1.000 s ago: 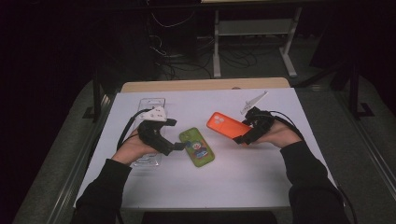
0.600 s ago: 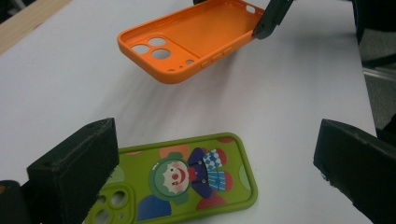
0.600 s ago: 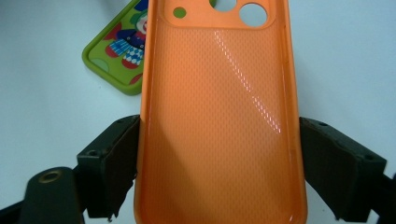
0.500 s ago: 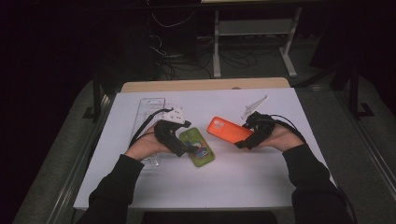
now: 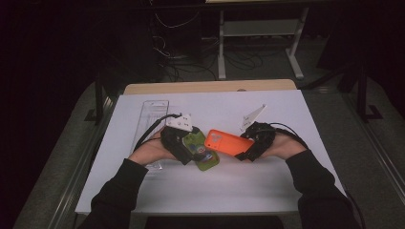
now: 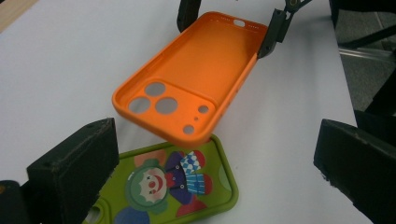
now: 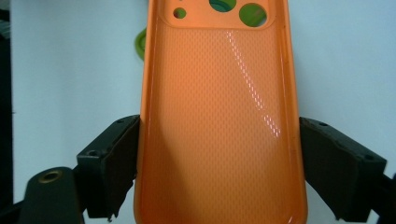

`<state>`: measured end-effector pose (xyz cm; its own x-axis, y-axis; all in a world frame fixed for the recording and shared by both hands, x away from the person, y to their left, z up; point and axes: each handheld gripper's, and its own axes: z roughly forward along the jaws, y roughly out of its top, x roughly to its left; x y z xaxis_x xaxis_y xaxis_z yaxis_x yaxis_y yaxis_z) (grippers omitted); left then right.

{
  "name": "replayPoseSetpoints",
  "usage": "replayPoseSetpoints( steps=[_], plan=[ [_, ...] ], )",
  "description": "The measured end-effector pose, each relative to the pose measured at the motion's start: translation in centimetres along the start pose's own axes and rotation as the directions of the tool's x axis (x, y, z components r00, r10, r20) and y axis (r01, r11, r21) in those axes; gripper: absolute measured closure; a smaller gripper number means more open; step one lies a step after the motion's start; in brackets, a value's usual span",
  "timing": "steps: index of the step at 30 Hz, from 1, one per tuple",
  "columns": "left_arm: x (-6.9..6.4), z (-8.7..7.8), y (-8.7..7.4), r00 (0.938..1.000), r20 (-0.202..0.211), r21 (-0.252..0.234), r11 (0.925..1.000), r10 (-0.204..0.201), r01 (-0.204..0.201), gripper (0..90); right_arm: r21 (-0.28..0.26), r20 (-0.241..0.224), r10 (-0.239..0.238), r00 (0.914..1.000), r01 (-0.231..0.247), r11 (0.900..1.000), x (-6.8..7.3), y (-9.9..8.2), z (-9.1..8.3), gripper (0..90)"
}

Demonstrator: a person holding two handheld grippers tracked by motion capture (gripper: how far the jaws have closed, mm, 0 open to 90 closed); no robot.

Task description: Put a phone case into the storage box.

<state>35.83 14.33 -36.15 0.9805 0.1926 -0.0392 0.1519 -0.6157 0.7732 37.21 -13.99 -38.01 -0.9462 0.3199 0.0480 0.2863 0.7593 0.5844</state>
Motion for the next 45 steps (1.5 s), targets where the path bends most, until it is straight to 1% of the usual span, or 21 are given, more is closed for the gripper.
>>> replayPoseSetpoints(
  steps=[4, 5, 9, 12, 14, 17, 19, 21, 24, 25, 29, 30, 32, 33, 35, 36, 40, 41, 43, 44, 45],
  plan=[
    [-0.3, 0.0, 0.2, 0.9999, 0.002, 0.014, 0.9998, 0.016, -0.016, 0.0, 0.006, -0.013, -0.016, 0.9998, 0.016, 0.9998, 0.4, 0.2, 0.2, 15.3],
    [-0.4, 0.0, 0.3, 0.9997, 0.006, 0.013, 0.9997, 0.022, -0.022, 0.0, 0.012, -0.024, -0.035, 0.9991, 0.035, 0.9993, 0.7, 0.3, 0.3, 15.4],
    [-0.6, 0.0, 0.5, 0.999, 0.022, 0.016, 0.9991, 0.04, -0.04, 0.0, 0.02, -0.045, -0.058, 0.9973, 0.059, 0.9981, 1.2, 0.6, 0.7, 15.4],
    [-0.8, 0.2, 0.5, 0.9987, 0.028, 0.026, 0.9987, 0.042, -0.043, 0.0, 0.028, -0.056, -0.07, 0.996, 0.071, 0.9971, 1.5, 0.8, 0.9, 15.4],
    [-0.9, 0.4, 0.5, 0.9977, 0.03, 0.039, 0.9973, 0.06, -0.061, 0.0, 0.032, -0.064, -0.078, 0.9948, 0.081, 0.9962, 1.8, 0.9, 1.0, 15.4],
    [-1.0, 0.6, 0.5, 0.9971, 0.032, 0.055, 0.996, 0.069, -0.07, 0.0, 0.04, -0.073, -0.089, 0.9934, 0.092, 0.9949, 2.2, 1.1, 1.1, 15.3],
    [-1.2, 0.8, 0.5, 0.995, 0.046, 0.071, 0.9932, 0.089, -0.092, 0.0, 0.039, -0.082, -0.105, 0.9911, 0.109, 0.9933, 2.4, 1.3, 1.2, 15.4],
    [-1.3, 1.0, 0.6, 0.9935, 0.055, 0.08, 0.9914, 0.099, -0.104, 0.0, 0.028, -0.1, -0.11, 0.9889, 0.113, 0.9932, 2.7, 1.4, 1.3, 15.3],
    [-1.5, 1.2, 0.6, 0.9921, 0.069, 0.089, 0.9899, 0.104, -0.11, 0.0, 0.03, -0.105, -0.127, 0.9864, 0.131, 0.991, 3.0, 1.5, 1.4, 15.3],
    [-1.5, 1.3, 0.6, 0.9908, 0.074, 0.096, 0.988, 0.114, -0.121, 0.0, 0.031, -0.111, -0.127, 0.9857, 0.132, 0.9908, 3.0, 1.6, 1.4, 15.3],
    [-1.7, 1.8, 0.3, 0.9899, 0.083, 0.121, 0.9847, 0.116, -0.125, 0.0, 0.039, -0.107, -0.14, 0.9844, 0.145, 0.9887, 3.2, 1.7, 1.4, 15.3],
    [-1.7, 1.9, 0.3, 0.9882, 0.09, 0.132, 0.9819, 0.124, -0.136, 0.0, 0.041, -0.113, -0.147, 0.9826, 0.153, 0.9874, 3.3, 1.8, 1.5, 15.4],
    [-1.9, 2.1, 0.3, 0.9879, 0.096, 0.136, 0.9816, 0.122, -0.134, 0.0, 0.034, -0.12, -0.157, 0.9804, 0.162, 0.9863, 3.5, 1.9, 1.5, 15.3],
    [-1.8, 2.2, 0.3, 0.9856, 0.101, 0.142, 0.9786, 0.135, -0.149, 0.0, 0.037, -0.115, -0.161, 0.9802, 0.166, 0.9854, 3.6, 2.0, 1.5, 15.4],
    [-1.9, 2.3, 0.3, 0.986, 0.106, 0.145, 0.979, 0.129, -0.143, 0.0, 0.033, -0.117, -0.171, 0.9784, 0.175, 0.9839, 3.7, 2.1, 1.4, 15.4],
    [-1.9, 2.5, 0.2, 0.9846, 0.111, 0.155, 0.9763, 0.135, -0.151, 0.0, 0.034, -0.116, -0.185, 0.9759, 0.19, 0.9812, 4.0, 2.3, 1.3, 15.4],
    [-2.1, 2.8, 0.1, 0.984, 0.12, 0.173, 0.9731, 0.132, -0.151, 0.0, 0.031, -0.117, -0.208, 0.9712, 0.212, 0.9767, 4.5, 2.7, 1.4, 15.3],
    [-2.1, 3.0, 0.0, 0.9827, 0.127, 0.192, 0.9689, 0.134, -0.157, 0.0, 0.03, -0.118, -0.215, 0.9695, 0.22, 0.975, 4.6, 2.8, 1.4, 15.3],
    [-2.2, 3.1, 0.0, 0.9816, 0.134, 0.196, 0.9674, 0.136, -0.161, 0.0, 0.029, -0.119, -0.218, 0.9686, 0.223, 0.9744, 4.7, 2.9, 1.4, 15.3],
    [-2.2, 3.2, -0.1, 0.9805, 0.137, 0.204, 0.9645, 0.141, -0.167, 0.0, 0.039, -0.12, -0.211, 0.97, 0.217, 0.9753, 5.0, 2.9, 1.3, 15.3],
    [-2.1, 3.4, -0.1, 0.9774, 0.145, 0.225, 0.9568, 0.154, -0.184, 0.0, 0.047, -0.121, -0.202, 0.9718, 0.209, 0.9767, 5.1, 3.0, 1.2, 15.3]
  ],
)
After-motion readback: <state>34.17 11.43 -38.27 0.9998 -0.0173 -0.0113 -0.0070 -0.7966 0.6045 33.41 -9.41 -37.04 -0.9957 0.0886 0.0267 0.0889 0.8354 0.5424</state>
